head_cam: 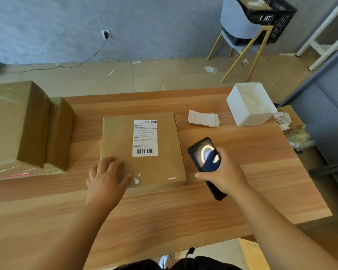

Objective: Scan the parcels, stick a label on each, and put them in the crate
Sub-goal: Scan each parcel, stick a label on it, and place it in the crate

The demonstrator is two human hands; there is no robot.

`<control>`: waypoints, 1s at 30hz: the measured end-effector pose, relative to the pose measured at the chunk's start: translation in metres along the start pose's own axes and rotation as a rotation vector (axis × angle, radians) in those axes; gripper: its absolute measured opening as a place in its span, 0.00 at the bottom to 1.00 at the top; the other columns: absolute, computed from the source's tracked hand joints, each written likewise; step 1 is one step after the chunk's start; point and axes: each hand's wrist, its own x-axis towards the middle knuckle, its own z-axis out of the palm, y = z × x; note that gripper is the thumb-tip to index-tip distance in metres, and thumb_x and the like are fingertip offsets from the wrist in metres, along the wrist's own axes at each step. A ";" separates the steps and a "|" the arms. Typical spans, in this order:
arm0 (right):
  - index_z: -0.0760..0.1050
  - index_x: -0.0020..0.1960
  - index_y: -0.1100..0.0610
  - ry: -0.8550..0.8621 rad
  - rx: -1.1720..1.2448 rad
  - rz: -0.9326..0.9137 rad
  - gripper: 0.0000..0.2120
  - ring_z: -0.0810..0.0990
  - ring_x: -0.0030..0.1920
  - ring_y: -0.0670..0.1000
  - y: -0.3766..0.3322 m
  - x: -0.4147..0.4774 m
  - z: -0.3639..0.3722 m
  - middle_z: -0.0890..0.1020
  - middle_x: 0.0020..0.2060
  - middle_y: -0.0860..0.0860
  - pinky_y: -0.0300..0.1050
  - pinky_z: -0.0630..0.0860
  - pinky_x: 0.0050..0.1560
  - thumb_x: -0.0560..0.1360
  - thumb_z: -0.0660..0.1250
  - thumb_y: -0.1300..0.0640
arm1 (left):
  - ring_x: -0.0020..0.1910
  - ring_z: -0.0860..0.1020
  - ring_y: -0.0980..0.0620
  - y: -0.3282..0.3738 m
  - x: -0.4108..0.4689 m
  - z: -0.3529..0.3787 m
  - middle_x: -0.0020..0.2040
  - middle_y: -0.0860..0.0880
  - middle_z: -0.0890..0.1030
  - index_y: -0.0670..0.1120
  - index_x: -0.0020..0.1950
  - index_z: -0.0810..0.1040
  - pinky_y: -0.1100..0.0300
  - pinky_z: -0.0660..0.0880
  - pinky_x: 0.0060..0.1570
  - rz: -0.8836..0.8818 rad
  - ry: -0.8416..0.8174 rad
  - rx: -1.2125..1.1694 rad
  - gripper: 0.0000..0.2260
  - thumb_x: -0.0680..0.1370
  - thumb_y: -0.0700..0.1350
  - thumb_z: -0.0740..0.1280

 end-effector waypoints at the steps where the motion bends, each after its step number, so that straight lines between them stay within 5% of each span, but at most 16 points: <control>1: 0.62 0.65 0.46 -0.023 -0.085 -0.039 0.43 0.74 0.47 0.45 -0.010 -0.001 -0.003 0.72 0.52 0.40 0.42 0.72 0.39 0.56 0.79 0.40 | 0.63 0.63 0.41 -0.002 0.000 -0.001 0.66 0.52 0.70 0.52 0.62 0.75 0.44 0.62 0.63 0.021 -0.010 0.003 0.20 0.71 0.54 0.71; 7: 0.65 0.51 0.51 -0.129 -0.561 -0.199 0.34 0.76 0.41 0.49 -0.066 -0.009 -0.014 0.74 0.43 0.46 0.48 0.77 0.39 0.55 0.78 0.40 | 0.63 0.64 0.40 -0.006 0.002 -0.005 0.66 0.50 0.71 0.50 0.63 0.75 0.46 0.64 0.64 0.072 -0.042 0.017 0.21 0.72 0.54 0.70; 14: 0.61 0.45 0.51 -0.155 -0.863 -0.292 0.33 0.72 0.40 0.51 -0.103 -0.008 -0.015 0.69 0.38 0.46 0.45 0.67 0.35 0.55 0.79 0.41 | 0.64 0.62 0.41 -0.006 -0.001 -0.007 0.67 0.51 0.70 0.51 0.64 0.74 0.47 0.65 0.64 0.067 -0.044 0.008 0.22 0.73 0.56 0.69; 24: 0.60 0.44 0.50 -0.141 -0.868 -0.286 0.32 0.71 0.40 0.50 -0.100 -0.003 -0.016 0.68 0.38 0.44 0.46 0.66 0.35 0.55 0.78 0.39 | 0.66 0.59 0.45 -0.004 -0.004 -0.009 0.70 0.53 0.66 0.52 0.68 0.71 0.48 0.64 0.65 0.063 -0.062 0.003 0.23 0.75 0.58 0.65; 30: 0.66 0.53 0.53 -0.029 -0.515 -0.093 0.36 0.74 0.46 0.51 -0.053 -0.007 -0.017 0.70 0.50 0.48 0.48 0.74 0.41 0.56 0.78 0.37 | 0.65 0.63 0.40 0.008 -0.003 -0.009 0.67 0.46 0.70 0.48 0.63 0.76 0.44 0.61 0.66 0.102 -0.031 0.066 0.21 0.72 0.52 0.70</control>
